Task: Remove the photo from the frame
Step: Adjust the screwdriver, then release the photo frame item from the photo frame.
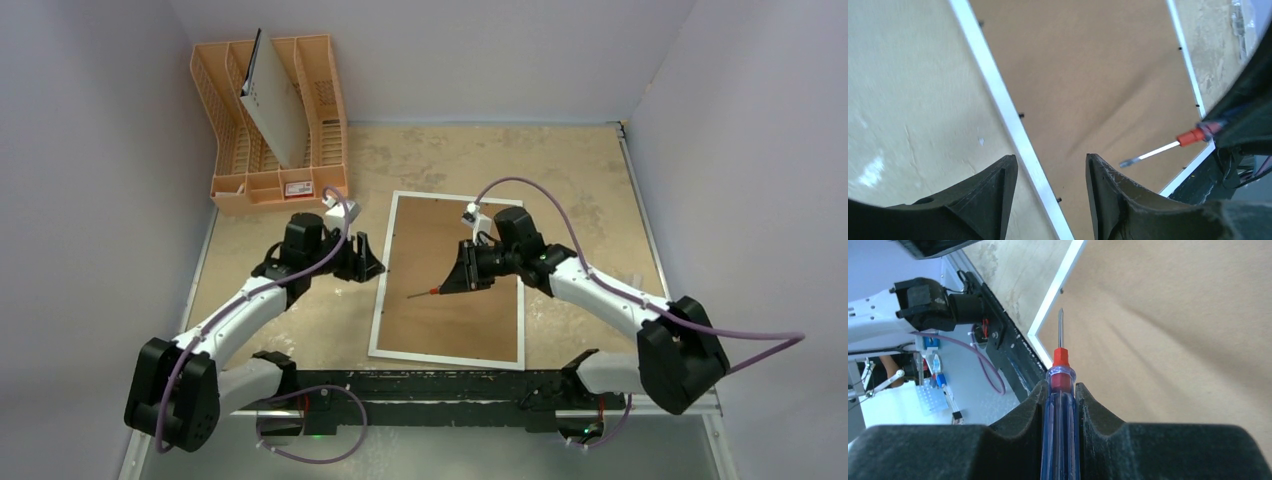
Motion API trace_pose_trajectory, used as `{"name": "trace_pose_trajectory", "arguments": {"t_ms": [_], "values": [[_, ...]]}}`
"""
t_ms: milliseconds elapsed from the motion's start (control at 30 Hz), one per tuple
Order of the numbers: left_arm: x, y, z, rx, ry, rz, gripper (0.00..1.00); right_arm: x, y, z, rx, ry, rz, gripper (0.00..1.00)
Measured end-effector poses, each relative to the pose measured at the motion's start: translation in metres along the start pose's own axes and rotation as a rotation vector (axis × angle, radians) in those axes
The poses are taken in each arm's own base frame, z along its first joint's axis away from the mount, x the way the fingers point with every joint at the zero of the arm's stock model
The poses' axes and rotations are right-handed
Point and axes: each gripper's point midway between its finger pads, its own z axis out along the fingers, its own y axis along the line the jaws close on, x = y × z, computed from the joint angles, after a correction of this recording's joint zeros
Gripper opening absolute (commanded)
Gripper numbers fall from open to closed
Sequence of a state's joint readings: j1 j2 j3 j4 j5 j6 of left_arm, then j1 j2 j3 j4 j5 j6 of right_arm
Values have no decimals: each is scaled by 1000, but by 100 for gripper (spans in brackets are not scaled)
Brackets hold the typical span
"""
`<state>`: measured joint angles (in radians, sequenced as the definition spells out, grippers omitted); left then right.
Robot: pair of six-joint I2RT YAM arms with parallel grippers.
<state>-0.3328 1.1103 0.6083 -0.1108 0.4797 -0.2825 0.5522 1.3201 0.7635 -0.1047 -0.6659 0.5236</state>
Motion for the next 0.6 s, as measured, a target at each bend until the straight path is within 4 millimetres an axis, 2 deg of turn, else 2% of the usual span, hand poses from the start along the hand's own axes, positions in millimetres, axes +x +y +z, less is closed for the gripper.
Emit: {"name": "trace_pose_trajectory", "arguments": {"t_ms": [133,200,433,600], "values": [[37,14,5,-58,52,-157,53,20,12,5,-41,-17,-29,0],[50,18,8,-72,74,-215,51,29,16,6,-66,-30,-50,0],[63,26,23,-84,111,-302,44,31,18,21,-90,-42,-90,0],[74,31,27,-96,152,-318,43,36,8,39,-76,-15,-91,0]]}}
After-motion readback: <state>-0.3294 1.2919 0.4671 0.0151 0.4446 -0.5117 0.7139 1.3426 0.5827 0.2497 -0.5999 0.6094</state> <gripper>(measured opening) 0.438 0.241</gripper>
